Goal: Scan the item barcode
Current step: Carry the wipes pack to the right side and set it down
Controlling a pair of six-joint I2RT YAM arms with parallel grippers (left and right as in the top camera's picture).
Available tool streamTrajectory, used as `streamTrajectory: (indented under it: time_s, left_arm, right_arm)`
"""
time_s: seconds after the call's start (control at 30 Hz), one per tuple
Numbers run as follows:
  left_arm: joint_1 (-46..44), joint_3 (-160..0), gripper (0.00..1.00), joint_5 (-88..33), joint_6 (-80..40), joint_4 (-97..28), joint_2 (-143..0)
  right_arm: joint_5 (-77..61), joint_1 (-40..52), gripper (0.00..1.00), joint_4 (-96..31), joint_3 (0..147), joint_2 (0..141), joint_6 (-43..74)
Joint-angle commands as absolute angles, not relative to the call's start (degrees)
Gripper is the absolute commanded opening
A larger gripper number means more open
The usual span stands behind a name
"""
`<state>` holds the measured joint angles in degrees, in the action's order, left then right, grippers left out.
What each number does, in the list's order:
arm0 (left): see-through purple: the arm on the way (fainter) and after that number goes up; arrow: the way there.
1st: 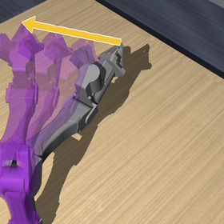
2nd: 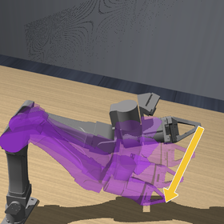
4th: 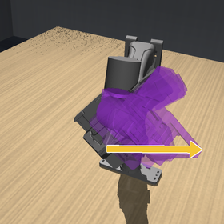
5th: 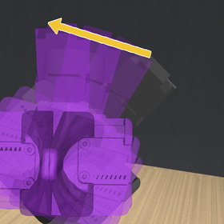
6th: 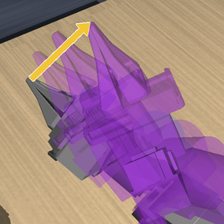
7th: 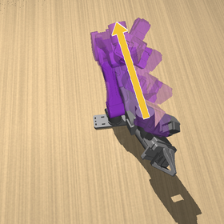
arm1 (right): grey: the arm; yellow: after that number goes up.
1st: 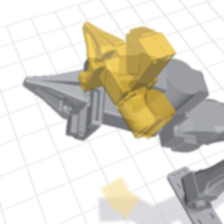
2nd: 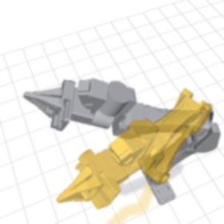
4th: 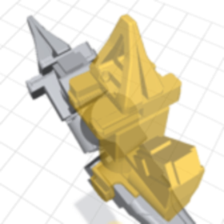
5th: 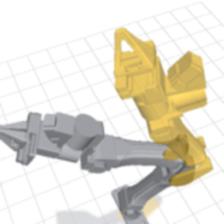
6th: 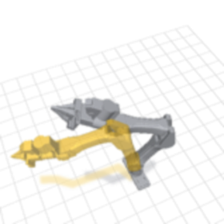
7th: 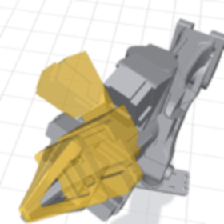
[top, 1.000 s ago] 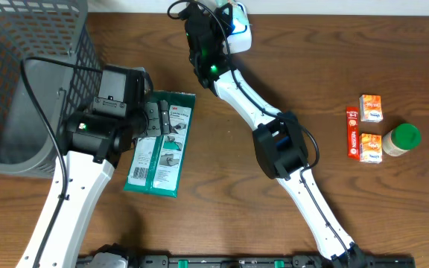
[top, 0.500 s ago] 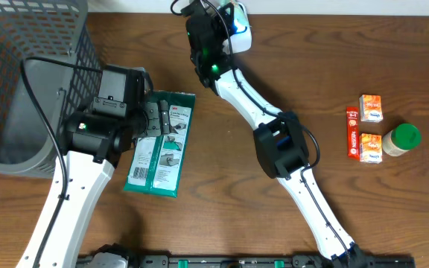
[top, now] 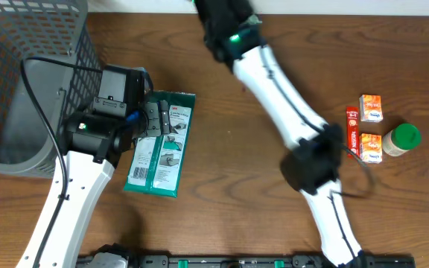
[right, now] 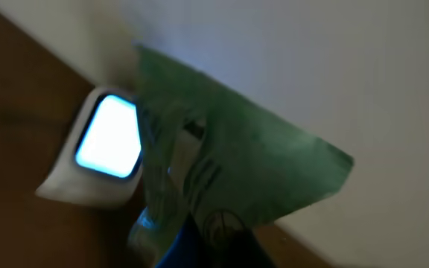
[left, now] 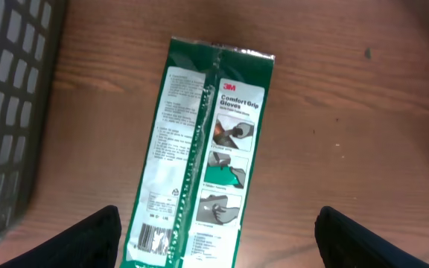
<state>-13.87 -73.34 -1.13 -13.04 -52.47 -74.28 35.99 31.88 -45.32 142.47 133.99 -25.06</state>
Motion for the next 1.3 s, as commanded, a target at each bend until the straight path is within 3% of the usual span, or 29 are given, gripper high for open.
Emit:
streamTrajectory:
  time_s: [0.0, 0.27, 0.43, 0.8, 1.07, 1.1, 1.13, 1.17, 1.23, 1.27]
  left_arm:
    - [-13.56, -74.06, 0.84, -0.38, -12.25, -52.49, -74.48]
    - [-13.56, -74.06, 0.84, -0.38, -12.25, -52.49, -74.48]
    - [-13.56, -74.06, 0.84, -0.40, -12.25, -52.49, -74.48]
    - [-13.56, -74.06, 0.84, -0.40, -12.25, -52.49, -74.48]
    - [-13.56, -74.06, 0.84, -0.38, -12.25, -52.49, -74.48]
    - [-13.56, -74.06, 0.84, -0.38, -12.25, -52.49, -74.48]
    - [-13.56, -74.06, 0.84, -0.40, -12.25, -52.49, -74.48]
    - [-13.56, -74.06, 0.84, -0.38, -12.25, -52.49, -74.48]
    - [-13.56, -74.06, 0.84, -0.40, -12.25, -52.49, -74.48]
    - [-13.56, -74.06, 0.84, -0.40, -12.25, -52.49, -74.48]
  right_arm:
    - [20.82, 28.91, 0.01, -54.26, 143.57, 125.80, -10.90]
    - [-1.87, 17.30, 0.01, -83.22, 143.44, 120.33, -4.75]
    - [-4.60, 10.85, 0.01, -93.36, 138.78, 122.61, -4.78]
    - [-4.56, 1.43, 0.01, -79.31, 109.86, 122.63, -4.73]
    - [-4.58, -2.96, 0.01, -69.36, 97.78, 122.63, -4.73]
    - [-4.58, -3.38, 0.04, -68.49, 96.84, 122.63, -4.73]
    - [-4.58, -3.70, 0.14, -67.83, 96.07, 122.63, -4.73]
    - [-4.56, -3.88, 0.38, -67.37, 95.57, 122.63, -4.73]
    - [-4.54, -4.43, 0.74, -67.00, 95.15, 122.63, -4.75]
    - [-4.54, -4.54, 0.85, -66.98, 95.15, 122.63, -4.75]
